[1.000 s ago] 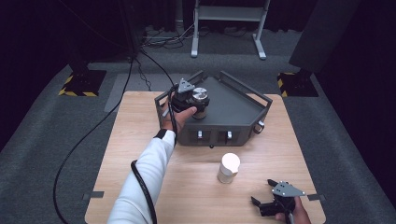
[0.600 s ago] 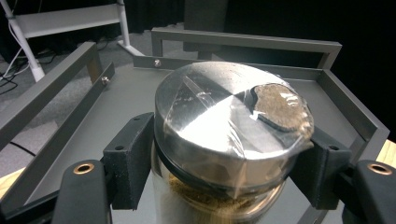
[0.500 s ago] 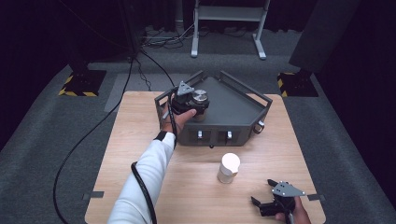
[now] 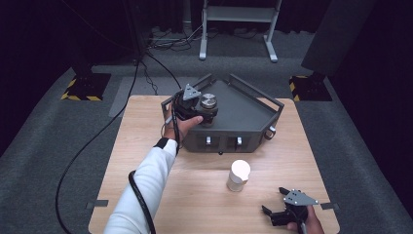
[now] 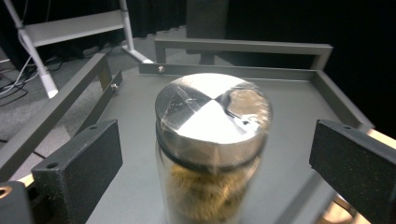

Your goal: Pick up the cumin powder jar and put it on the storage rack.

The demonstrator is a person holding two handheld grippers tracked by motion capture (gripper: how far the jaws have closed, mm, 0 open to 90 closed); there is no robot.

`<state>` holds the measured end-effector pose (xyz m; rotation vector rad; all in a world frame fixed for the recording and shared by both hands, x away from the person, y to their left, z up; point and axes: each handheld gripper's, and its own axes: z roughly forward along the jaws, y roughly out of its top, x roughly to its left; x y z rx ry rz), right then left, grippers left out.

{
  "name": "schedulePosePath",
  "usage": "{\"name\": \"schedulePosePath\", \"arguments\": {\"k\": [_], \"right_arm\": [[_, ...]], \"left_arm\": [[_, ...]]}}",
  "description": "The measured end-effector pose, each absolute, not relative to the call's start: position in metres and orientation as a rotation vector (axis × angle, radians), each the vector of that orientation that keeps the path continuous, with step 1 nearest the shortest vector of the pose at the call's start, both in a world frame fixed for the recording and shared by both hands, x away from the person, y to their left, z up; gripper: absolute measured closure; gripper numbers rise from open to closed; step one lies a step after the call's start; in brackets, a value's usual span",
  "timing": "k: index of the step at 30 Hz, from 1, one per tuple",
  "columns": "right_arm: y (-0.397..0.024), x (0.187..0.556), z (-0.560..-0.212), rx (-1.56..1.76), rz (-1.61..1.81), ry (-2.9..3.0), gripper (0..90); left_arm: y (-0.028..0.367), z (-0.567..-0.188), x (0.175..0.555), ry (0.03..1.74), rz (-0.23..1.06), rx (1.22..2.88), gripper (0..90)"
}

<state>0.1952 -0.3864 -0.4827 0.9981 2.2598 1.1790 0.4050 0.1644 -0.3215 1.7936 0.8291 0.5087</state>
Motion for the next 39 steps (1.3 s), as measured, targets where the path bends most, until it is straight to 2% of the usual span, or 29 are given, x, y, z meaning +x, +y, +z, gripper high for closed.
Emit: {"name": "schedulePosePath", "arguments": {"k": [6,14,25,39], "right_arm": [[-0.387,0.196,-0.483,0.993,1.181,2.265,0.0],[-0.387,0.197,-0.483,0.987,1.183,2.268,0.0],[-0.387,0.197,-0.483,0.986,1.183,2.268,0.0],[-0.386,0.196,-0.483,0.983,1.181,2.265,0.0]], "left_arm": [[0.175,-0.308,0.384,0.794,0.57,1.82,1.6],[0.192,-0.307,0.356,0.772,0.577,1.79,1.6],[0.207,-0.324,0.322,0.738,0.537,1.771,1.6],[0.223,-0.353,0.291,0.754,0.571,1.787,1.6]]}}
